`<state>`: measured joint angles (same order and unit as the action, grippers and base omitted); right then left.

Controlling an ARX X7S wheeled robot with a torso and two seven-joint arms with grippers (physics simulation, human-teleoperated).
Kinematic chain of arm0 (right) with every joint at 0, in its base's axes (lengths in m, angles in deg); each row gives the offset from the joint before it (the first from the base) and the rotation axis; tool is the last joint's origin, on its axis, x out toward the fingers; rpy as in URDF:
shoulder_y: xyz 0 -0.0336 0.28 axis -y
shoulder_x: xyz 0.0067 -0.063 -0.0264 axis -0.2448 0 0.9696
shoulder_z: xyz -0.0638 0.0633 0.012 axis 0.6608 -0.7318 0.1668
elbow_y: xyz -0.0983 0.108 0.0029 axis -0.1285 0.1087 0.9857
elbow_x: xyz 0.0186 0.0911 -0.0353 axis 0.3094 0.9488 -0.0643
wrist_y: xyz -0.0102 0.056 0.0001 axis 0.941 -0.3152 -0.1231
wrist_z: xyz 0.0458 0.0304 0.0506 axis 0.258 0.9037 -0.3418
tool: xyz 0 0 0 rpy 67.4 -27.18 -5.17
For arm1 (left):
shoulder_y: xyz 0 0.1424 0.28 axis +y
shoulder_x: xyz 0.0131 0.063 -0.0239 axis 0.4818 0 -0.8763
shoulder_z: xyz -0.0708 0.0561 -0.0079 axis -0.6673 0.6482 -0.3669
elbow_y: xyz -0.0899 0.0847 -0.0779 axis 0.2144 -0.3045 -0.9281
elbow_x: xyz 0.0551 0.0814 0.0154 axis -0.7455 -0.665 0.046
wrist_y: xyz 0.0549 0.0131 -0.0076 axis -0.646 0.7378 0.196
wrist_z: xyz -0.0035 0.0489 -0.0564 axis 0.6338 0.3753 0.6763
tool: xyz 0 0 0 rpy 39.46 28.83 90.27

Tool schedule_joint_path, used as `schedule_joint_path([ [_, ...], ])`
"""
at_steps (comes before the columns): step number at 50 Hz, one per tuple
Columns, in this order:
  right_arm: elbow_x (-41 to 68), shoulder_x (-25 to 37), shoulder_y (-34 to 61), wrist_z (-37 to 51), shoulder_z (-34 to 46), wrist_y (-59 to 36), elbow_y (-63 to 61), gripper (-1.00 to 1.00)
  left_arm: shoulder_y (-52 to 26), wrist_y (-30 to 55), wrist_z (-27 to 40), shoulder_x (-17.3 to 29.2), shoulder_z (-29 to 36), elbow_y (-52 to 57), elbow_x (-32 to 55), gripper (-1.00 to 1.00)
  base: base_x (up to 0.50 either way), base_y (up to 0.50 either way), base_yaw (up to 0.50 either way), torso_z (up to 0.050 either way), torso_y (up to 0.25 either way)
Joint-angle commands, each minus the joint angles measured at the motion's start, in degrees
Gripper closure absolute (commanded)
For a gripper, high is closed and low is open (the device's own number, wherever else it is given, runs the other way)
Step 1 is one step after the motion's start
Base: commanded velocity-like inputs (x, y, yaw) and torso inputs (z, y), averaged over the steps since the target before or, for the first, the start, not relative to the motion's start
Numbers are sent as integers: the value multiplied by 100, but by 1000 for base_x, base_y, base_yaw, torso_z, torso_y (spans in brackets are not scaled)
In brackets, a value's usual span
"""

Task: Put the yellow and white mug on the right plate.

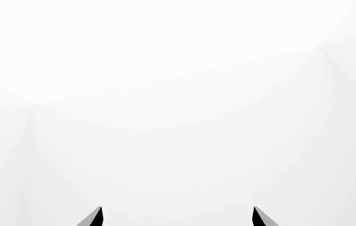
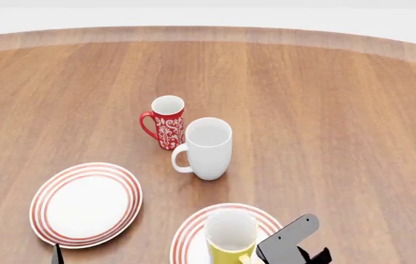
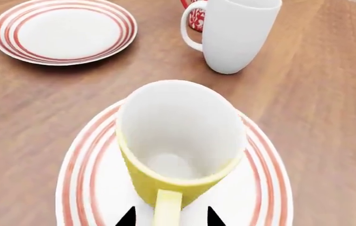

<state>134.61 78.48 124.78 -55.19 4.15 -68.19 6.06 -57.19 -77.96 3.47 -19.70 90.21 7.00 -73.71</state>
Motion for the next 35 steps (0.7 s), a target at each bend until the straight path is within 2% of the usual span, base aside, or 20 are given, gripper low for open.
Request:
schedule_joint_path([
  [1, -95, -25, -52, -276, 81, -55, 32, -100, -54, 186, -105, -89, -110, -128, -69, -100, 0, 0, 0, 0, 0],
  [25, 0, 394, -204, 51, 146, -325, -692, -100, -71, 252, -27, -73, -136, -76, -33, -100, 0, 0, 0, 0, 0],
  [35, 369, 1444, -343, 890, -135, -132, -2578, -100, -51, 215, 6, -59, -108, -70, -56, -100, 0, 0, 0, 0, 0],
])
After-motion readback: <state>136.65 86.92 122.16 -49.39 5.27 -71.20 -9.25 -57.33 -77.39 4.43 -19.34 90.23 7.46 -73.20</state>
